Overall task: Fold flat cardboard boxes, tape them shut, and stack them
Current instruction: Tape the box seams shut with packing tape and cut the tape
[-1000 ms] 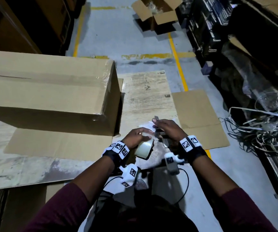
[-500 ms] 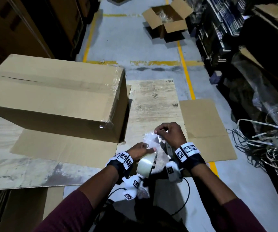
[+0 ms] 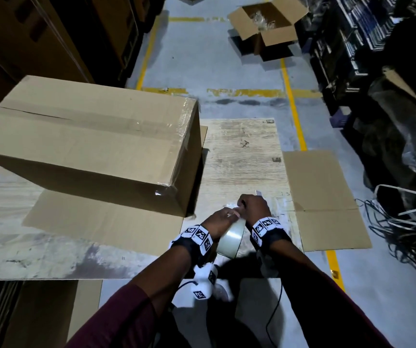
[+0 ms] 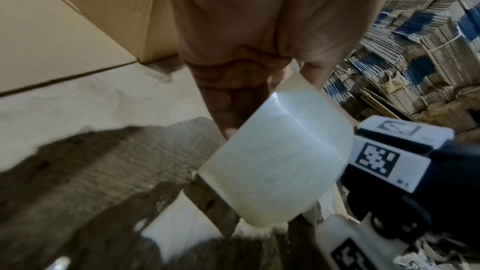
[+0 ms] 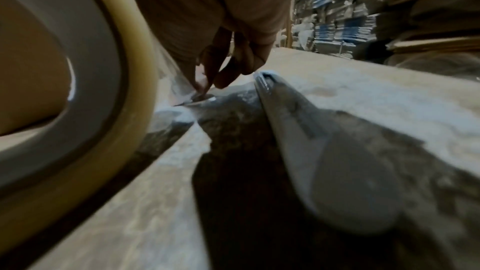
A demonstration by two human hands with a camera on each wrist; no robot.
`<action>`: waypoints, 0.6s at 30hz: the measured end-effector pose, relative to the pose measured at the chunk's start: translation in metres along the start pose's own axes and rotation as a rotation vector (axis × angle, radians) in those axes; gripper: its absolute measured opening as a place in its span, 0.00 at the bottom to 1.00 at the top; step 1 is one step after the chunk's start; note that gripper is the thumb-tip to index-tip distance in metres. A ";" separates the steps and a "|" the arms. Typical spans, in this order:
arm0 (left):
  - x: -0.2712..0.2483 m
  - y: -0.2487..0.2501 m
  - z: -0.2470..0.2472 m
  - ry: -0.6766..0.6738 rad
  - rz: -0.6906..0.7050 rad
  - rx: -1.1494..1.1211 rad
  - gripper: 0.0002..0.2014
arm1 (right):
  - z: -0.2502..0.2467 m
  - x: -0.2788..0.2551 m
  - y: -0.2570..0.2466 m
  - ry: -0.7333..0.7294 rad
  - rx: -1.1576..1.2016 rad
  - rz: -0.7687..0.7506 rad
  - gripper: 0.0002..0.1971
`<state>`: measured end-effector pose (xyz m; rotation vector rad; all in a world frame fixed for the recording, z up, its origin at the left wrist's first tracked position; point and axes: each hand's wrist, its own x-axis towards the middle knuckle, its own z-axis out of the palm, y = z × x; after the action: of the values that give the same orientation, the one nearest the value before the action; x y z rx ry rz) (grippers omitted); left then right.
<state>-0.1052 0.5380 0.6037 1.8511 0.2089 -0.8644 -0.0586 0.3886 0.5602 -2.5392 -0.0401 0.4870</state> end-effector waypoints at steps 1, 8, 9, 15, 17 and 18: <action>0.000 -0.001 -0.001 -0.009 0.010 0.010 0.11 | -0.003 0.002 0.000 0.000 -0.044 0.028 0.12; -0.002 -0.004 -0.006 0.033 -0.005 0.159 0.23 | -0.025 0.001 -0.003 -0.048 -0.188 0.150 0.16; -0.003 -0.003 -0.007 0.065 -0.006 0.199 0.23 | -0.027 -0.001 -0.005 -0.074 -0.203 0.143 0.14; -0.031 0.020 -0.022 0.186 0.176 0.389 0.15 | -0.057 -0.012 -0.020 0.063 -0.033 0.020 0.08; -0.061 0.036 -0.033 0.155 0.367 0.393 0.12 | -0.073 -0.020 -0.043 0.189 0.216 -0.011 0.07; -0.081 0.045 -0.039 0.118 0.461 0.364 0.10 | -0.079 -0.024 -0.057 0.224 0.373 -0.048 0.05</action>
<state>-0.1230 0.5708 0.6976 2.1690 -0.3147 -0.4914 -0.0497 0.3936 0.6603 -2.2044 0.0664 0.1689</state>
